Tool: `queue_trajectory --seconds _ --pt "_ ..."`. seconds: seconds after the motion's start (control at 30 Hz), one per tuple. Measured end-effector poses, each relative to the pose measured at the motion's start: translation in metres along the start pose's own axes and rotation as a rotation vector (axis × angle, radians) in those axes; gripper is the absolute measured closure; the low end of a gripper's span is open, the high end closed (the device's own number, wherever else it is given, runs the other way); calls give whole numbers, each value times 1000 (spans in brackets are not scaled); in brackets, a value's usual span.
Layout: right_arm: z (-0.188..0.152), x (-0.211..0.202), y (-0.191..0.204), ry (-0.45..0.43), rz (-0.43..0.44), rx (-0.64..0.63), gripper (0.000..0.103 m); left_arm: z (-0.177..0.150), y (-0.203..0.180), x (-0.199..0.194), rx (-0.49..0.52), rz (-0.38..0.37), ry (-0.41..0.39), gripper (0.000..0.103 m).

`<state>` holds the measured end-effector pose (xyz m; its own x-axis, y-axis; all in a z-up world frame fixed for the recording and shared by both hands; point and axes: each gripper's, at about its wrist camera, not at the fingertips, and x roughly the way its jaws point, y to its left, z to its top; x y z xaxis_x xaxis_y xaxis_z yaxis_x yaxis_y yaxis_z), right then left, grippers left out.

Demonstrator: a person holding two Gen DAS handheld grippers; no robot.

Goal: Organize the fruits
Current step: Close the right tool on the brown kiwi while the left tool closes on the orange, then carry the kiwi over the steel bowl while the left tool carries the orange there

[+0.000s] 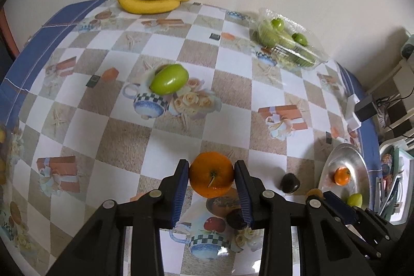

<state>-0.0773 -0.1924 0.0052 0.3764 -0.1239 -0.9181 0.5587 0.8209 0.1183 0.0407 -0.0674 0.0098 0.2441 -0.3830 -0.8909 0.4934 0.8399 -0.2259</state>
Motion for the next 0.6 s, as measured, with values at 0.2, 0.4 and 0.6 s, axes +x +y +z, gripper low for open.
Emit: queue_trajectory --seconds 0.2,0.4,0.6 --pt "0 -6 -11 -8 6 27 78 0 -9 -9 13 -12 -26 64" --pt "-1 -13 -29 -14 5 74 78 -3 -25 -12 49 -14 -31 64" --pt "-4 -17 -56 -15 -13 142 78 -10 -51 -12 112 -19 -27 64"
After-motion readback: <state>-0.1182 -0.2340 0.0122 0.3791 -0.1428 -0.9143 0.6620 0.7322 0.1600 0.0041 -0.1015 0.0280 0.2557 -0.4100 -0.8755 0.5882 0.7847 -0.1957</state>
